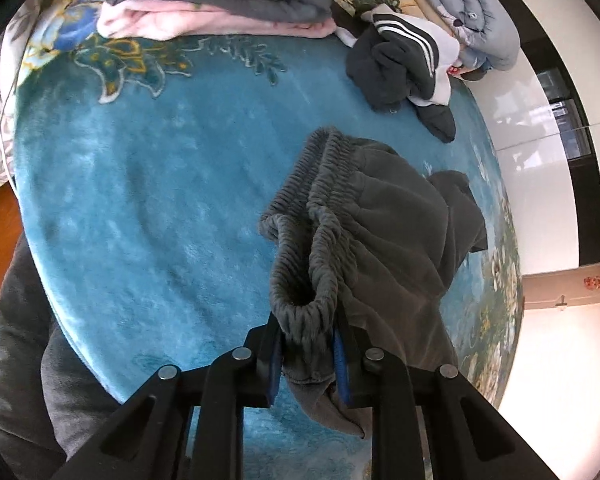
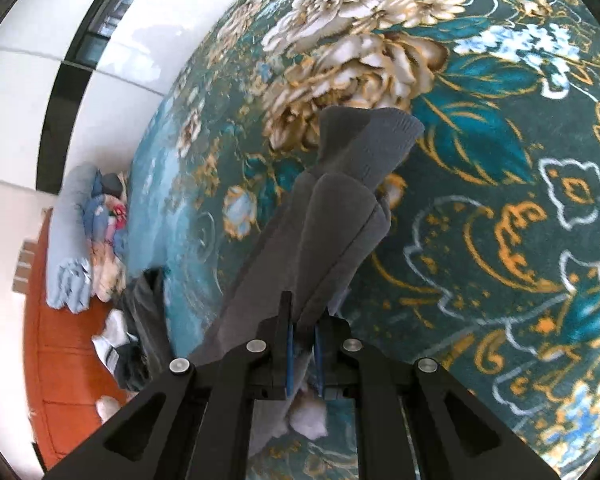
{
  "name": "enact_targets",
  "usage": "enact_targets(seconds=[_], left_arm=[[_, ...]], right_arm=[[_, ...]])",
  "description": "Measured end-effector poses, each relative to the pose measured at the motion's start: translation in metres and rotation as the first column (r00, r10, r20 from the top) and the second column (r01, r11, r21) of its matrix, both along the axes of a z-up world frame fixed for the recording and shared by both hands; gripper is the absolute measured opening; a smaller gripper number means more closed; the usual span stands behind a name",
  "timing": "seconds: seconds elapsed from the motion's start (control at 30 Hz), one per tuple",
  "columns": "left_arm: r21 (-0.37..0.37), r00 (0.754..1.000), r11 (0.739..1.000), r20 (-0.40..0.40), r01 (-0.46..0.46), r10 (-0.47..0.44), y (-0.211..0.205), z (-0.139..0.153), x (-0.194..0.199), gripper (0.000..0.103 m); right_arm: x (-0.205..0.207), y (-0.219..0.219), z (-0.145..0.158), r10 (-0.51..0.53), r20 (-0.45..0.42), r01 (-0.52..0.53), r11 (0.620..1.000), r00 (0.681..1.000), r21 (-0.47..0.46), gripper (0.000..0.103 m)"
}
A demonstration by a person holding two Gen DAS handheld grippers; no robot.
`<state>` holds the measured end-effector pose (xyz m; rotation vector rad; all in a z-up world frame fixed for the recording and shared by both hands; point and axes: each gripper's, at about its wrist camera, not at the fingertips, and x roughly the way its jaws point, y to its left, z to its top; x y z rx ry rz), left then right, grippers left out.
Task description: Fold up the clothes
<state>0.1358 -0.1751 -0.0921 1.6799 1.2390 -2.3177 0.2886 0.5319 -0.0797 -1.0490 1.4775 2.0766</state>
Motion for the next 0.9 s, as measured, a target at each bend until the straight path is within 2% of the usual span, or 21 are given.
enact_targets(seconds=[0.13,0.2,0.4,0.47,0.5,0.53,0.6,0.8,0.83,0.9], left_arm=[[0.03,1.0,1.0,0.017,-0.005,0.005,-0.004,-0.008,0.005,0.023],[0.045,1.0,0.999,0.007,-0.001,0.0,-0.003,-0.006,0.006,0.023],[0.054,0.998,0.998,-0.05,0.031,-0.028,0.0,0.009,0.005,0.027],[0.036,0.998,0.999,-0.06,0.02,-0.018,-0.005,0.014,0.006,0.031],[0.025,0.998,1.0,-0.065,0.011,-0.01,-0.007,0.017,0.006,0.033],[0.015,0.998,1.0,-0.07,0.003,-0.002,-0.01,0.02,0.007,0.037],[-0.006,0.997,1.0,-0.08,-0.014,0.013,-0.015,0.026,0.008,0.042],[-0.052,0.991,0.997,-0.125,-0.055,0.048,-0.027,0.045,0.009,0.044],[-0.045,0.99,0.998,-0.137,-0.051,0.044,-0.025,0.047,0.007,0.045],[-0.032,0.987,0.999,-0.157,-0.03,0.025,-0.017,0.05,0.001,0.045]], right_arm=[[0.015,-0.009,-0.023,-0.027,0.088,0.03,0.999,0.996,-0.029,0.008],[0.02,-0.01,-0.028,-0.042,0.101,0.047,0.998,0.994,-0.041,0.008],[0.008,-0.006,-0.016,-0.038,0.105,0.041,0.999,0.994,-0.025,0.012],[0.005,-0.005,-0.009,-0.039,0.101,0.04,0.999,0.994,-0.013,0.026],[0.004,-0.004,-0.006,-0.04,0.099,0.041,0.999,0.994,-0.006,0.042],[0.006,-0.003,-0.003,-0.049,0.093,0.049,0.999,0.994,0.003,0.052],[0.012,0.002,0.002,-0.069,0.091,0.067,0.997,0.993,0.025,0.054],[0.023,0.017,0.031,-0.172,0.085,0.157,0.975,0.981,0.159,0.056],[0.015,0.015,0.035,-0.159,0.072,0.144,0.974,0.985,0.173,0.056],[-0.024,-0.005,0.034,-0.064,0.045,0.057,0.988,0.997,0.143,0.056]])
